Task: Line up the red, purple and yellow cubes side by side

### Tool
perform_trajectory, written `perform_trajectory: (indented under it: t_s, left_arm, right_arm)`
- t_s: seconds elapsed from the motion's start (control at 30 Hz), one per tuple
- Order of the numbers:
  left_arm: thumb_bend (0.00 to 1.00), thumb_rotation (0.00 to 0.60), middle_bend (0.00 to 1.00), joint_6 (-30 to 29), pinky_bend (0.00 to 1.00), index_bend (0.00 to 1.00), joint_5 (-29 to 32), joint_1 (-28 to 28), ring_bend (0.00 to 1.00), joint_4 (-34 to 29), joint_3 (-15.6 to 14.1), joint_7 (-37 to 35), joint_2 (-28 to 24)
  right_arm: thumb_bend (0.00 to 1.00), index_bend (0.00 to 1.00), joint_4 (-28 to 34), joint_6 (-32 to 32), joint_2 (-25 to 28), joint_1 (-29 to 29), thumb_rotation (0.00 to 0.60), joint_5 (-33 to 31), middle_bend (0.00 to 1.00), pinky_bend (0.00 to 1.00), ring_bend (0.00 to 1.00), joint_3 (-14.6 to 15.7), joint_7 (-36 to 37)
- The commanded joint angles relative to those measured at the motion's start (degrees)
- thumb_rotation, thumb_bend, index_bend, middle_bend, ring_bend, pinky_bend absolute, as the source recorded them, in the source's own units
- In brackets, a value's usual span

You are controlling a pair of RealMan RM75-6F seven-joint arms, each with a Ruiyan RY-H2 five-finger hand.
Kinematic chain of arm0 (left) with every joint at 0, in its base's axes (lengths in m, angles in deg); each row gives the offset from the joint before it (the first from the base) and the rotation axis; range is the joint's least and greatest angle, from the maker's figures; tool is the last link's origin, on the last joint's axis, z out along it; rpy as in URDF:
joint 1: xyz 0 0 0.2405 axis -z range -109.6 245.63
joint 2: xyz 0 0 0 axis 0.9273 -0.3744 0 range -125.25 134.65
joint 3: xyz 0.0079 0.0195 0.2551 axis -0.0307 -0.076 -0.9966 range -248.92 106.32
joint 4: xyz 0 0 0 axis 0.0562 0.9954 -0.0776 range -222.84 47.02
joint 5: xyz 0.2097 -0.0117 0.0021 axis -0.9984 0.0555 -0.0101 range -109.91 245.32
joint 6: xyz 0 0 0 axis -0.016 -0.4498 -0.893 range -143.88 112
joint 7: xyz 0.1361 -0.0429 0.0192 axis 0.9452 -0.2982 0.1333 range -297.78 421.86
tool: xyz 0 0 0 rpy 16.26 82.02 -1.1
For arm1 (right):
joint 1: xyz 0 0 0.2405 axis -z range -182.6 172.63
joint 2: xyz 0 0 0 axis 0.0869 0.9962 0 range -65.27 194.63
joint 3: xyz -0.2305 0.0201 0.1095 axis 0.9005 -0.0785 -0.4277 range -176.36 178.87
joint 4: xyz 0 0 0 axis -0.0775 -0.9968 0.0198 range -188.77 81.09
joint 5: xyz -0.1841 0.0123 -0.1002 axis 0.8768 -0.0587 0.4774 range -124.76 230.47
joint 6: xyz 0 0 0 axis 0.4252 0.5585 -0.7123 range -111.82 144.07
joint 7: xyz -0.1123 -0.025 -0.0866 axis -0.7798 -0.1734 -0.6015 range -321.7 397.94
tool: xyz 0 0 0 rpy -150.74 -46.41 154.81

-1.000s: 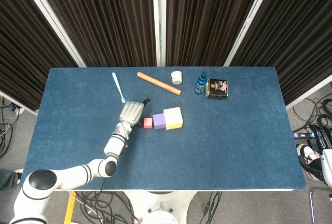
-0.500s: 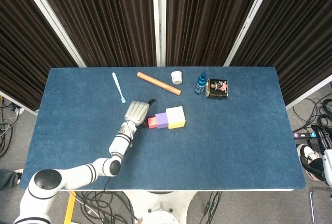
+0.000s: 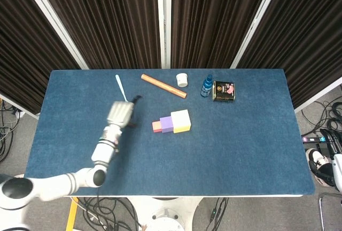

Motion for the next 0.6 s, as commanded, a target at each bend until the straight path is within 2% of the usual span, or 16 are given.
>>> perform_trajectory:
  t_s: [0.03, 0.13, 0.23, 0.4, 0.6]
  left_arm:
    - [0.16, 0.6, 0.44, -9.75, 0.58, 0.19, -5.96, -8.96, 0.42, -9.1, -2.27, -5.4, -9.94]
    - [0.16, 0.6, 0.3, -13.24, 0.38, 0.2, -11.44, -13.82, 0.26, -12.14, -5.66, -9.83, -14.76]
    - [0.13, 0.6, 0.21, -16.67, 0.26, 0.2, -16.77, -18.11, 0.17, -13.15, -9.66, -12.35, -18.39]
    - [0.12, 0.6, 0.2, -23.71, 0.24, 0.2, -21.25, -25.29, 0.16, -15.99, -14.26, -13.42, -22.32]
    - [0.12, 0.6, 0.2, -32.35, 0.24, 0.2, -24.96, -32.65, 0.16, -20.61, -17.2, -12.62, -25.18]
  right_arm:
    - [0.21, 0.0, -0.53, -1.09, -0.46, -0.63, 0.6, 0.69, 0.07, 0.08, 0.0, 0.45, 0.67]
    - [0.21, 0.0, -1.19, -1.7, -1.26, -1.38, 0.6, 1.59, 0.05, 0.08, 0.0, 0.58, 1.55]
    - [0.21, 0.0, -1.95, -2.04, -1.88, -2.11, 0.6, 2.58, 0.03, 0.05, 0.0, 0.67, 2.19]
    - [0.21, 0.0, -2.36, -1.33, -2.37, -2.72, 0.6, 3.79, 0.01, 0.02, 0.0, 0.52, 2.66]
    - [0.21, 0.0, -1.46, 1.43, -2.81, -1.8, 0.6, 4.05, 0.01, 0.01, 0.0, 0.27, -0.07]
